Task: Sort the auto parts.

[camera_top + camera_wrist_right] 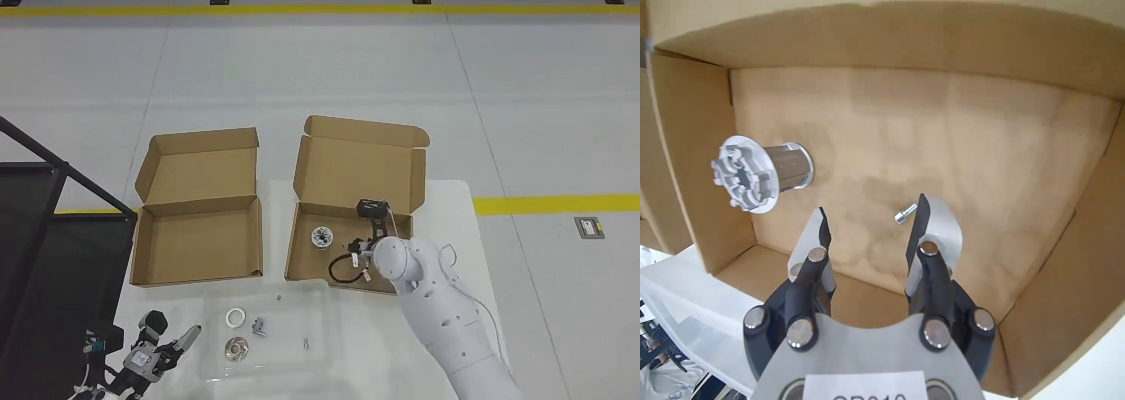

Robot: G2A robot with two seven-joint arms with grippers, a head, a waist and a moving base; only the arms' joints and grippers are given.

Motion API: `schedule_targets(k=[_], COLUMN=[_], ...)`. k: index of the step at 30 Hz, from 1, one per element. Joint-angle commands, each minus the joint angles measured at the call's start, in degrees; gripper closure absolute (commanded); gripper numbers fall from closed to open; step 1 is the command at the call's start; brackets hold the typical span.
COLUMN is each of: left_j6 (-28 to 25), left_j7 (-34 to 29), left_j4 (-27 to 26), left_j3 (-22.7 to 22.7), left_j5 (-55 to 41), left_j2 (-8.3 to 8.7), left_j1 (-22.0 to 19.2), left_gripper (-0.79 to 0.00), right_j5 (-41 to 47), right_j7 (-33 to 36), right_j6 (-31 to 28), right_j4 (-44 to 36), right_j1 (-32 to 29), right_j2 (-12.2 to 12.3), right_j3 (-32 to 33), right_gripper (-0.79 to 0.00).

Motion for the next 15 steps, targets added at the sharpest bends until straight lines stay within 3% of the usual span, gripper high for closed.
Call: schedule_targets(k=[1,4,7,12,14,15], left_j6=[0.0,0.0,0.0,0.0,0.0,0.0], left_j7=[0.0,0.0,0.0,0.0,0.0,0.0], left_j4=[0.0,0.0,0.0,0.0,0.0,0.0], left_j3=[0.0,0.0,0.0,0.0,0.0,0.0], left_j5=[0.0,0.0,0.0,0.0,0.0,0.0], left_j2=[0.0,0.0,0.0,0.0,0.0,0.0], left_j1=[0.0,0.0,0.0,0.0,0.0,0.0], left_gripper=[-0.785,-0.785,-0.785,-0.785,-0.785,-0.785], right_j5=[-1.4,-4.5,-7.9,-13.6,-17.1,-18.7], right_j7=[0.1,1.3,2.8,4.9,6.4,6.5], right_j6=[-0.7,-1.7,-3.1,-7.2,-7.4,-7.9], right_j4=[-8.5,-21.0,-32.0,-42.7,-44.3,-45.0], right_j1=[-4.5,-11.6,-18.0,-24.7,-25.8,-26.2], right_j2=[0.7,1.7,2.4,2.9,2.9,2.8], right_j3=[1.1,2.0,1.3,-4.1,-7.4,-9.5], right_gripper=[-0.486,-0.468,-0.499,-0.542,-0.613,-0.714])
